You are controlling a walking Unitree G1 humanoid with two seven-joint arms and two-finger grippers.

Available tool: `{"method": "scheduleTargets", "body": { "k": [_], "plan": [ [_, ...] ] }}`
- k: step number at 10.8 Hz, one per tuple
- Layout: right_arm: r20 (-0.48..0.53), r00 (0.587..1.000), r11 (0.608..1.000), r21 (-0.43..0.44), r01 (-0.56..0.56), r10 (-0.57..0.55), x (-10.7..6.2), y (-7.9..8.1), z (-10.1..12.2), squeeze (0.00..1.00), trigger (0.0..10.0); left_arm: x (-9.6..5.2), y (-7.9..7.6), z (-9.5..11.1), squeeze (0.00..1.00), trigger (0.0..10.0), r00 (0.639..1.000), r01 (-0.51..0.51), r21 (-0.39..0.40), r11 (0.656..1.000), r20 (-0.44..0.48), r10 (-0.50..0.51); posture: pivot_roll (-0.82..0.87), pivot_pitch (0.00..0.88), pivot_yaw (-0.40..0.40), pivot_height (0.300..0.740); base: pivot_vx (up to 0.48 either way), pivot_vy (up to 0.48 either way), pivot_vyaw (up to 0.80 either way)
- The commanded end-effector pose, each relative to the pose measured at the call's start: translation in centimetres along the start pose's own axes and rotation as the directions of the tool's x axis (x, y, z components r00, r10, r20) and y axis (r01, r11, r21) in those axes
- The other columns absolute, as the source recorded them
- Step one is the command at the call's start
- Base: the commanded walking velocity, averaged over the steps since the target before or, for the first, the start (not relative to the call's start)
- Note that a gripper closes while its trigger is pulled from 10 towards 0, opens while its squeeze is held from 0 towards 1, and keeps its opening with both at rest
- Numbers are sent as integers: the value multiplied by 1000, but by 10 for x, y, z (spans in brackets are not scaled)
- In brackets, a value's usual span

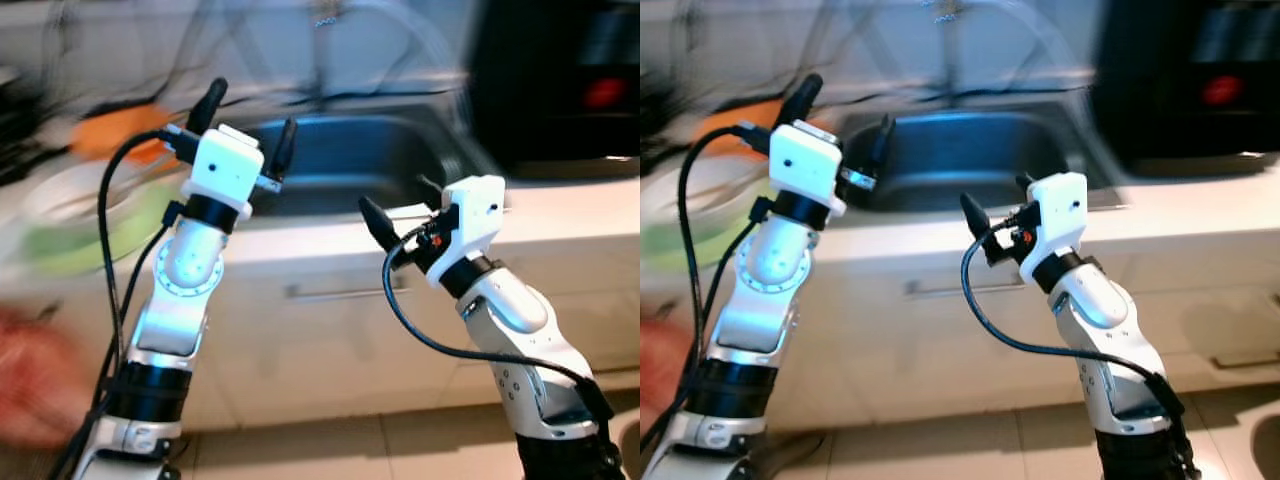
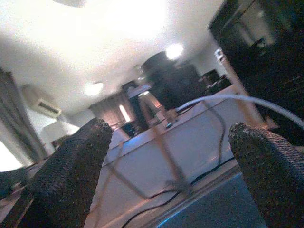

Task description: Kitchen organization

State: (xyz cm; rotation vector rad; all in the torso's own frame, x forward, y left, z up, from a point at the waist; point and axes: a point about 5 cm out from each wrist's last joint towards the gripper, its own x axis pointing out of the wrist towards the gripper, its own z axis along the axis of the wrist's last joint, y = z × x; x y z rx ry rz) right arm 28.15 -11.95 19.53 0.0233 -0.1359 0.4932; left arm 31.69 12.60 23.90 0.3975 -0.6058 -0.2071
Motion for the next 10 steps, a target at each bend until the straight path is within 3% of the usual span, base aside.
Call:
{"method": "scheduleTargets", "body": {
  "k": [1, 5, 10],
  "plan": [
    [15, 1000, 1000, -12, -3, 4, 1, 1, 3, 0, 10000, 3, 2, 4, 0, 10000, 1000, 0, 11, 1000, 16, 0, 57, 10, 73, 740, 424, 0, 0],
    [11, 1000, 1000, -11, -5, 5, 1, 2, 1, 0, 10000, 3, 2, 5, 0, 10000, 1000, -4, 9, 1000, 21, 4, 57, 12, 73, 740, 371, 0, 0],
    [6, 1000, 1000, -11, -5, 5, 0, 2, 0, 0, 10000, 1, 5, 5, 0, 10000, 999, -36, 64, 997, 24, 35, 60, 11, 68, 740, 0, 0, 0]
  ]
}}
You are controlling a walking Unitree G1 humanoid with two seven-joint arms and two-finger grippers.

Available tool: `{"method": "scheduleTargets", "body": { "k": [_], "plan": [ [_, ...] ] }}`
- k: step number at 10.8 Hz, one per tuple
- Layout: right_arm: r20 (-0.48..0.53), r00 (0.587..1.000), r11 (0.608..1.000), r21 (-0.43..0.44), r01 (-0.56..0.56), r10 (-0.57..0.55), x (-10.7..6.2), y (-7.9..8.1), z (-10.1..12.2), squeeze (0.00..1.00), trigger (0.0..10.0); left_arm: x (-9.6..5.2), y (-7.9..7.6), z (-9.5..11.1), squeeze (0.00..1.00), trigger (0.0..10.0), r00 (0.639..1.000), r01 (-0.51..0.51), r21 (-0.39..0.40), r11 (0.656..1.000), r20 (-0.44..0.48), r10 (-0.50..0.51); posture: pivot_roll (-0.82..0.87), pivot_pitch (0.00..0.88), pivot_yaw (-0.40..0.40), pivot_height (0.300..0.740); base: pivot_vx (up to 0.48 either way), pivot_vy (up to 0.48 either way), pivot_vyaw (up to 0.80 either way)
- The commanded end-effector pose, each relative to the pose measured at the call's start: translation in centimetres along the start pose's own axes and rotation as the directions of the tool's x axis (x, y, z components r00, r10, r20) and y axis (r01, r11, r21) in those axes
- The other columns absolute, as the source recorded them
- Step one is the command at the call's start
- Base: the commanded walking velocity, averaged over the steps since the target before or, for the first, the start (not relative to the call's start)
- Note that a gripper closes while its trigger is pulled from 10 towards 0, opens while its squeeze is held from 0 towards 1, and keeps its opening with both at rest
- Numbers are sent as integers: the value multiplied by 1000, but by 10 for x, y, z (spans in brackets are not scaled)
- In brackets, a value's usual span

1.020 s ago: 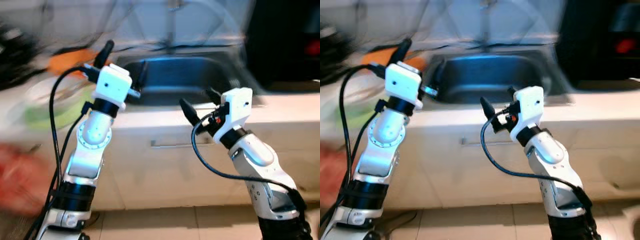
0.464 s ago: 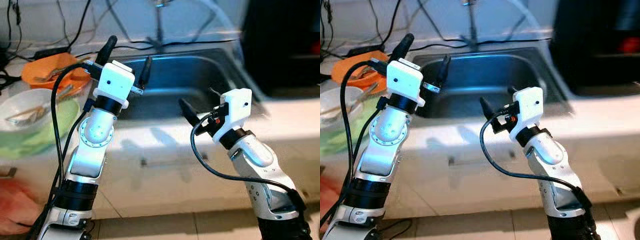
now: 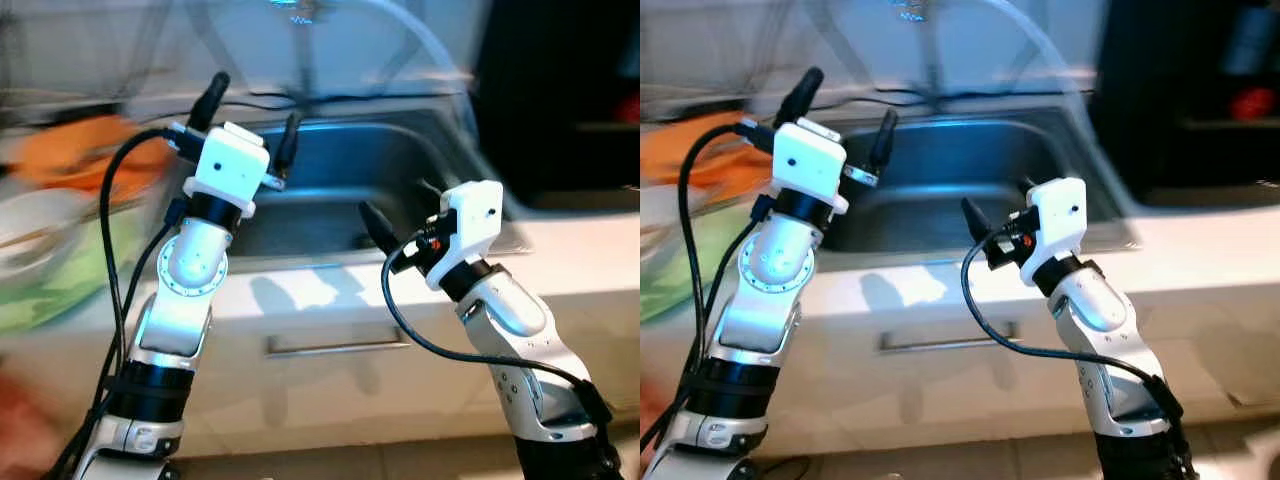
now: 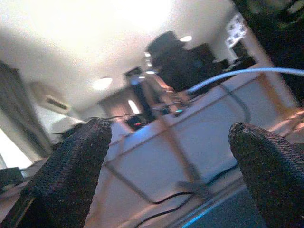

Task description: Kitchen organization

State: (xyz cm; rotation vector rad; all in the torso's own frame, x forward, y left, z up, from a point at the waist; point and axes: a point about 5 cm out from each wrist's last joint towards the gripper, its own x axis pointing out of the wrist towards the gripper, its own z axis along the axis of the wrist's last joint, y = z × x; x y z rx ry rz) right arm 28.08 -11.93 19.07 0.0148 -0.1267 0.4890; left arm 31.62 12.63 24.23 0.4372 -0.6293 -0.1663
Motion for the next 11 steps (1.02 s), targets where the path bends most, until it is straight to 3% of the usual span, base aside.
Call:
{"method": "scheduleTargets", "body": {
  "k": [1, 4, 11],
  "plan": [
    [16, 1000, 1000, -6, -10, 10, 1, 2, 4, 0, 10000, 0, 5, 2, 0, 10000, 999, -31, 28, 999, 13, 31, 60, 10, 69, 740, 0, 0, 0],
    [13, 1000, 1000, -9, -11, 12, 1, 1, 4, 0, 10000, 0, 7, -4, 0, 10000, 998, -61, -21, 998, -25, 60, 60, 10, 68, 740, 0, 89, 0],
    [13, 1000, 1000, 3, -19, 19, 1, 3, 4, 0, 10000, 0, 7, -7, 0, 10000, 997, -67, -24, 997, -45, 66, 58, 12, 73, 740, 0, 400, 0]
  ]
}}
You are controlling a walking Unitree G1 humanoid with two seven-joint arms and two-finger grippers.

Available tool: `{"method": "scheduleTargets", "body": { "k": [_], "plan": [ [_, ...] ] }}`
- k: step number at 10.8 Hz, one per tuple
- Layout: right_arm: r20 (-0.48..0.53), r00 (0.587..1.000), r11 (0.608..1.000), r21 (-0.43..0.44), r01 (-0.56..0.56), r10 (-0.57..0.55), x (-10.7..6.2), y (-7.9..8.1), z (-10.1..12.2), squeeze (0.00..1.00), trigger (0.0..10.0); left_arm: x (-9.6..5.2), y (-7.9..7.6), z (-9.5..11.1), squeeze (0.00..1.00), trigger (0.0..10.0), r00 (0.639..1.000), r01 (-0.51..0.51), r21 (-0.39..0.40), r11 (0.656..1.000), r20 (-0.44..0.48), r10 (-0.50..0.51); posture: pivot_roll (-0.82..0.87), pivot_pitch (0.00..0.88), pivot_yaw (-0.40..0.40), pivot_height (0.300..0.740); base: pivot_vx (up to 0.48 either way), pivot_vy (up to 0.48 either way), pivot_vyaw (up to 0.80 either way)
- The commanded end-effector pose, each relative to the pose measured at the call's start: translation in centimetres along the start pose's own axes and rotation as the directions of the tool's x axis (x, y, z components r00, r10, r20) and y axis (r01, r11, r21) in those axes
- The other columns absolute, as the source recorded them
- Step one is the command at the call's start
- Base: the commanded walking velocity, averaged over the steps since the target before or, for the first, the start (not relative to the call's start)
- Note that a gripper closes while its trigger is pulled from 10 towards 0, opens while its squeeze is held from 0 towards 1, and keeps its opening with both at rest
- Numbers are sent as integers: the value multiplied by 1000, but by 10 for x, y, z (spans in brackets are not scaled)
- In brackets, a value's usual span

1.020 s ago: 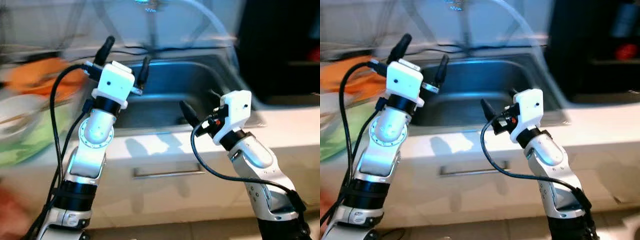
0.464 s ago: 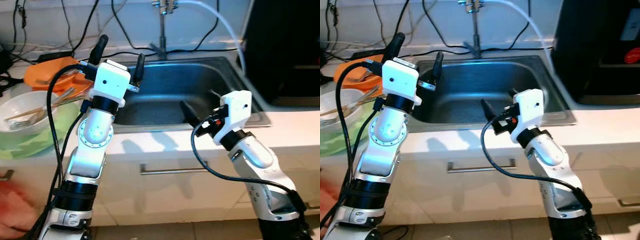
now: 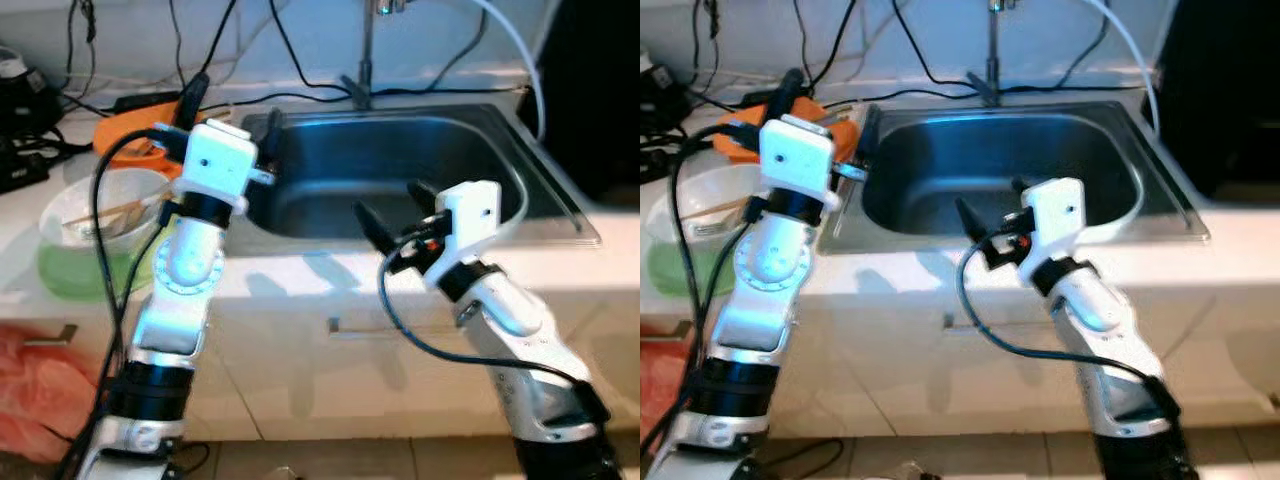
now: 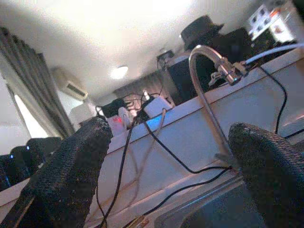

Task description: Kitchen organization

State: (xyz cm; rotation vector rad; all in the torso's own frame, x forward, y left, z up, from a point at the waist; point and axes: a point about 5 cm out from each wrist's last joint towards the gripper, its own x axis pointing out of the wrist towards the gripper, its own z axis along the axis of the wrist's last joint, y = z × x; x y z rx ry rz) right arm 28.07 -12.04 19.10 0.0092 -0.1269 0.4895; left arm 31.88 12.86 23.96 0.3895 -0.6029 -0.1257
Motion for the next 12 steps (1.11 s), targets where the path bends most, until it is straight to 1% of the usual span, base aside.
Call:
{"method": "scheduleTargets", "body": {
  "k": [1, 3, 6, 9, 11, 12],
  "plan": [
    [15, 1000, 1000, 9, -16, 16, 2, 4, 3, 0, 10000, 0, 5, -2, 0, 10000, 1000, -15, 27, 1000, -7, 15, 59, 13, 74, 740, 0, 0, 0],
    [16, 1000, 1000, 9, -14, 14, 1, 4, 3, 0, 10000, 0, 4, -1, 0, 10000, 1000, -7, 42, 999, 4, 6, 58, 13, 77, 740, 0, 0, 0],
    [17, 1000, 1000, 7, -12, 12, 1, 4, 3, 0, 10000, 1, 3, 0, 0, 10000, 1000, 1, 41, 999, 4, -1, 58, 13, 79, 740, 0, 0, 0],
    [23, 1000, 1000, -3, -19, 19, 2, 6, 3, 0, 10000, 1, 2, -2, 0, 10000, 1000, 5, 50, 999, -9, -5, 60, 12, 81, 740, 0, 0, 585],
    [21, 1000, 1000, -3, -13, 14, 2, 5, 3, 0, 10000, 1, 2, -3, 0, 10000, 1000, 13, 41, 999, -21, -12, 59, 13, 80, 740, 0, 0, 728],
    [22, 1000, 1000, -2, -10, 10, 2, 5, 3, 0, 10000, 1, 0, -3, 0, 10000, 999, 27, 21, 999, -23, -26, 59, 14, 80, 740, 0, 0, 413]
  ]
}}
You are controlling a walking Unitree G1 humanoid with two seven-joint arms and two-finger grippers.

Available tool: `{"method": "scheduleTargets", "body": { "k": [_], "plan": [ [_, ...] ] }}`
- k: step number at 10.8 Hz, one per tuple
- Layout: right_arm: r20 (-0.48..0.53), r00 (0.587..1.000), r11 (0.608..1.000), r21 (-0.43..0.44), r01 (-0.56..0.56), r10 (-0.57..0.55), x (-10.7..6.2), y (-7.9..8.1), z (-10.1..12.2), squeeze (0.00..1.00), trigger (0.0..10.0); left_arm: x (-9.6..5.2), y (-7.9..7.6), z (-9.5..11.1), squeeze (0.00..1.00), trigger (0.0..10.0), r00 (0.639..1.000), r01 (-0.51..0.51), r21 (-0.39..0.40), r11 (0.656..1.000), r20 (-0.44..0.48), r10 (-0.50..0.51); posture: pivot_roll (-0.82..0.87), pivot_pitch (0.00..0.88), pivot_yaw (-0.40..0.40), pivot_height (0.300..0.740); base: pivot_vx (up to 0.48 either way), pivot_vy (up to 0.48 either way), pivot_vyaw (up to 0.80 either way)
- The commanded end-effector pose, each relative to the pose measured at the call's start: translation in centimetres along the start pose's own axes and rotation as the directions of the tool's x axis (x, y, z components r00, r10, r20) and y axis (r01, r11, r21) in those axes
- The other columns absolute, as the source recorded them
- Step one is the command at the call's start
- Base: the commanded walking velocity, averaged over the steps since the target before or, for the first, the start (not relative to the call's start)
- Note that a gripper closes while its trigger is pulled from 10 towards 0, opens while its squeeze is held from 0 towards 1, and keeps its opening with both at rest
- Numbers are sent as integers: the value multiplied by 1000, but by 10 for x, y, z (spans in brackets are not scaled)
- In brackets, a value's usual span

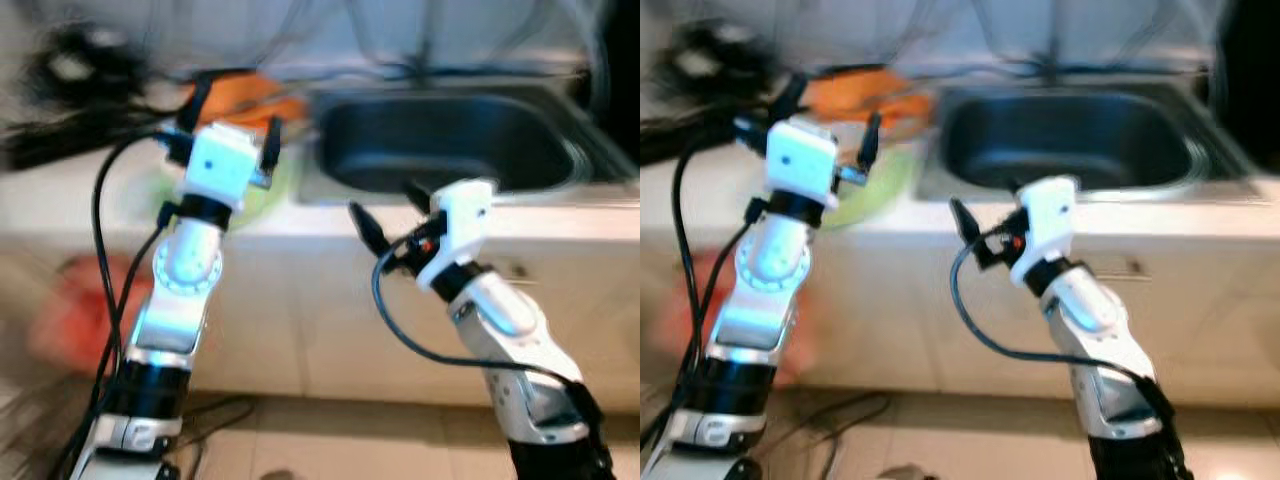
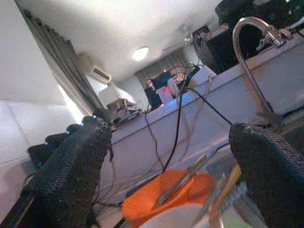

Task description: Kitchen organization

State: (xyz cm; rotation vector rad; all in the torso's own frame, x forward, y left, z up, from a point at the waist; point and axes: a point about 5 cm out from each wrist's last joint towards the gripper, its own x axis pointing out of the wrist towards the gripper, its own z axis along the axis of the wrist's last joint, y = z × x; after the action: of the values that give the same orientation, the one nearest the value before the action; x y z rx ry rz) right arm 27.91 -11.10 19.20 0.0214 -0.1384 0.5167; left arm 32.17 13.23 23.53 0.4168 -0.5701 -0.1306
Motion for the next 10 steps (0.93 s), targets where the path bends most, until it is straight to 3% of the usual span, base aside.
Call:
{"method": "scheduleTargets", "body": {
  "k": [1, 6, 8, 10],
  "plan": [
    [10, 1000, 1000, -11, 18, -18, -2, -4, 2, 0, 10000, 1, -3, 3, 0, 10000, 1000, 22, -14, 1000, 5, -22, 58, 14, 80, 740, 266, 0, 0],
    [26, 999, 999, -14, 38, -38, -1, -7, 5, 0, 10000, 1, -2, 3, 0, 10000, 1000, 12, -14, 1000, 6, -12, 57, 15, 78, 740, 58, 0, 0],
    [106, 982, 987, -17, 159, -156, 0, -22, 18, 0, 10000, 0, -8, 1, 0, 10000, 998, 54, -47, 997, 12, -54, 58, 13, 75, 740, 0, 0, 0],
    [138, 958, 965, -33, 259, -252, -2, -37, 22, 0, 10000, -12, -21, -14, 0, 10000, 989, 132, -99, 986, -51, -137, 60, 11, 74, 740, 0, 0, 0]
  ]
}}
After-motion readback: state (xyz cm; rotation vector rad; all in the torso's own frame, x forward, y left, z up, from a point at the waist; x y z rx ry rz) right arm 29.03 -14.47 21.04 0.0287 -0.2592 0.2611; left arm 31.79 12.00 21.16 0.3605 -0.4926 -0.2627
